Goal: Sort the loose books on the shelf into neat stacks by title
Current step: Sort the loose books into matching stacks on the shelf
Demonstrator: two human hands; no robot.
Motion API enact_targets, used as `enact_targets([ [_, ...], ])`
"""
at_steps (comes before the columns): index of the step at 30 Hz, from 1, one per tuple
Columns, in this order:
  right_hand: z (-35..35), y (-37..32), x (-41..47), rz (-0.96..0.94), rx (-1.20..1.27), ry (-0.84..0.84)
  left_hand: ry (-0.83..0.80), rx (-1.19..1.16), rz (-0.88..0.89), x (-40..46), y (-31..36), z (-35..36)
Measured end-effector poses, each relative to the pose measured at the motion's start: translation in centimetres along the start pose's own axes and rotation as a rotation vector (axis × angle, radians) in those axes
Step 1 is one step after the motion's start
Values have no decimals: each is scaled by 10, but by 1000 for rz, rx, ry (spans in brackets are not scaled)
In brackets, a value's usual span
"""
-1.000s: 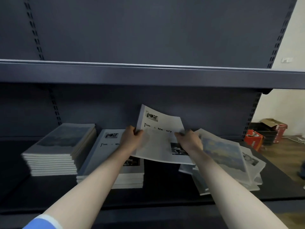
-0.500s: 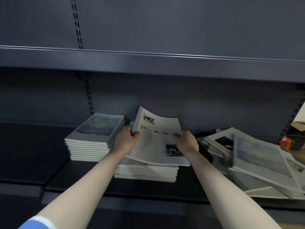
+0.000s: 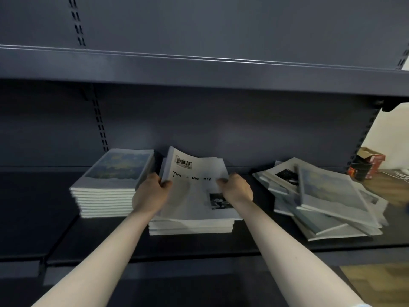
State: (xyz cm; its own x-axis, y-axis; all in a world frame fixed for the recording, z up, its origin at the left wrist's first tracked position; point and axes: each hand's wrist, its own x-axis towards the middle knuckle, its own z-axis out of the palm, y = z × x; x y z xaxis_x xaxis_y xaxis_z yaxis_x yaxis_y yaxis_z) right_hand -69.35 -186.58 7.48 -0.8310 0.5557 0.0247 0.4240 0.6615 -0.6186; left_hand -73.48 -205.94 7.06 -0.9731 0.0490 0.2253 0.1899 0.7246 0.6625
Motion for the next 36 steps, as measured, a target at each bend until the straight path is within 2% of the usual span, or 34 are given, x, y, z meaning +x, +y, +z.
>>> enact_targets([
  [9, 15, -6, 0, -3, -105, 29, -37, 168, 54, -4, -11, 7],
  [20, 23, -13, 7, -10, -165, 16, -206, 315, 57, 15, -11, 17],
  [36, 22, -19, 18, -27, -213, 5, -173, 328, 20, 21, -4, 22],
])
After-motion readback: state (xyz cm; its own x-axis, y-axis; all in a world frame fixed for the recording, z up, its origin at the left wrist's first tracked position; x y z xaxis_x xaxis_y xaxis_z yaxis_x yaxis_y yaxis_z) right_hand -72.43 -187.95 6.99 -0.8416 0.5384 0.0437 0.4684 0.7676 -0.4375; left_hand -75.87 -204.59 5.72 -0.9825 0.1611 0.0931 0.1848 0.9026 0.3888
